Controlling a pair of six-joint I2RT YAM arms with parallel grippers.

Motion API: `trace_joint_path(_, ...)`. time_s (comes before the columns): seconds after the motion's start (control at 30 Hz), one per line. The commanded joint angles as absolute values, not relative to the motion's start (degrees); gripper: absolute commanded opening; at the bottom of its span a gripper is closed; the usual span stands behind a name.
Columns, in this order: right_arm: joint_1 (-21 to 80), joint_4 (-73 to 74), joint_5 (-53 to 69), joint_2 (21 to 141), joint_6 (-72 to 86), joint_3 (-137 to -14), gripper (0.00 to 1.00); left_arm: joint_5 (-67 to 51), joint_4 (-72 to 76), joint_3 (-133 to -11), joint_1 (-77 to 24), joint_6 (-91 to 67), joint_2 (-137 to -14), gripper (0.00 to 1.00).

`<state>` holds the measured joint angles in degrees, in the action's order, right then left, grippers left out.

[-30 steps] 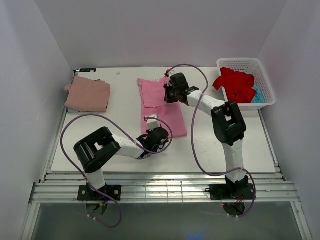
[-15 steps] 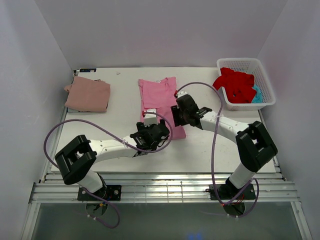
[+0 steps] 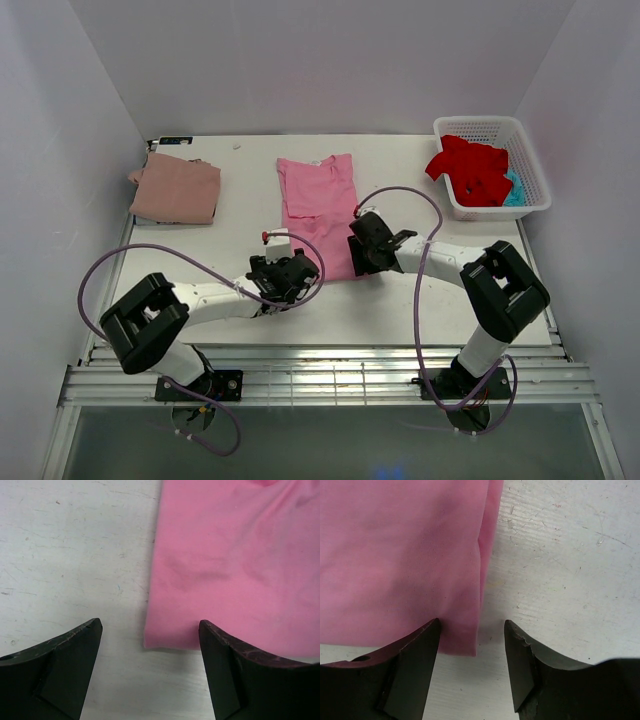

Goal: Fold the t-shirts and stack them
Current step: Grab one side of the 2/3 rectangular tshirt with both arms

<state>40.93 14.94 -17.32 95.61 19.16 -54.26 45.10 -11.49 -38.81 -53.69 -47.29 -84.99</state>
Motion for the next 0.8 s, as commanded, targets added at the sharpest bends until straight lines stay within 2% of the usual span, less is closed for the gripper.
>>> trace_joint_path(0.0, 41.0, 13.2, -18.8, 94.7, 20.6, -53.3, 0.6, 43.2, -9.8, -38.3, -52.2, -46.6, -84.0, 0.88)
trace_joint_path(0.57, 41.0, 10.8, -16.4, 94.7, 22.6, -49.9, 0.57, 38.1, -11.1, -37.6, -51.9, -51.2, -89.6, 0.83)
trace_joint_path(0.77, 41.1, 10.7, -15.7, 95.0, 23.1, -49.5, 0.52, 37.6, -10.8, -38.1, -51.9, -51.0, -91.1, 0.63)
